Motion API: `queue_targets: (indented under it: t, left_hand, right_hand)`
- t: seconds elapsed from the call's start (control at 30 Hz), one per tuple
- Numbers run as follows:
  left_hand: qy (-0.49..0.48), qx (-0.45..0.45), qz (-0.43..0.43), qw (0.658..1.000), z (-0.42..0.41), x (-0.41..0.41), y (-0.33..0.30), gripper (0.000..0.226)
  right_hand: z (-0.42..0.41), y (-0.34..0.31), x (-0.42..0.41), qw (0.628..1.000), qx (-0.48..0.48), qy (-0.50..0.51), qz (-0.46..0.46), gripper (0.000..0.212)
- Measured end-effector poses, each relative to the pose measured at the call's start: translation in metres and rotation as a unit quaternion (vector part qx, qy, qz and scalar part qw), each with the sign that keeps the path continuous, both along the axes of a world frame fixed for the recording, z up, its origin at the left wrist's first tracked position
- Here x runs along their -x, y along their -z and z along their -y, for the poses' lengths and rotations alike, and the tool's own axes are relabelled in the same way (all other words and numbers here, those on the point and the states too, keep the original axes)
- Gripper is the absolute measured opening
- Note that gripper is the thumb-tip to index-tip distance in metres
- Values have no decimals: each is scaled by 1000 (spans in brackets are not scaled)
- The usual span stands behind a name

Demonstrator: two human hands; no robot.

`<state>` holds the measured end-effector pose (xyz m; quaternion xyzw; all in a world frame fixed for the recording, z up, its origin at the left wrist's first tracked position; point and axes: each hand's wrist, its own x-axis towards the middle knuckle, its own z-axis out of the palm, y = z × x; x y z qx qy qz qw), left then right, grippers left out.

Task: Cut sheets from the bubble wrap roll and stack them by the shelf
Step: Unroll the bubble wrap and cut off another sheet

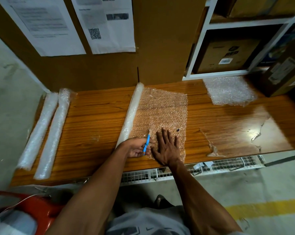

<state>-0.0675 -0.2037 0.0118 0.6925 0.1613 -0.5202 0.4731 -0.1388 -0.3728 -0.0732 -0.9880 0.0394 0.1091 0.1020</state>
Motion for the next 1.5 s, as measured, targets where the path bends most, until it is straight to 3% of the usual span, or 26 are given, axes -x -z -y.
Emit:
queue_targets:
  t: [0.2,0.37,0.5,0.7,0.97,1.17,1.5]
  left_hand:
    - [-4,16,25,1000,7,-8,6,53]
    - [-7,4,41,999,12,-11,15,32]
    - [-43,4,72,996,12,-11,28,55]
    - [-41,14,34,999,17,-12,26,11]
    - [-21,48,-38,998,26,-20,10,16]
    - [-23,34,-14,999,38,-28,6,21]
    - [-57,10,60,996,42,-24,20,8]
  right_hand:
    - [6,-7,-7,999,-8,7,39,69]
    - [12,1,-8,1000,17,-4,15,76]
    - [12,1,-8,1000,20,-5,13,75]
    - [16,1,-10,1000,11,0,21,79]
    - [26,5,-8,999,21,-18,36,80]
    - [28,2,-8,999,-20,9,49,67]
    - [41,3,-6,999,20,12,26,79]
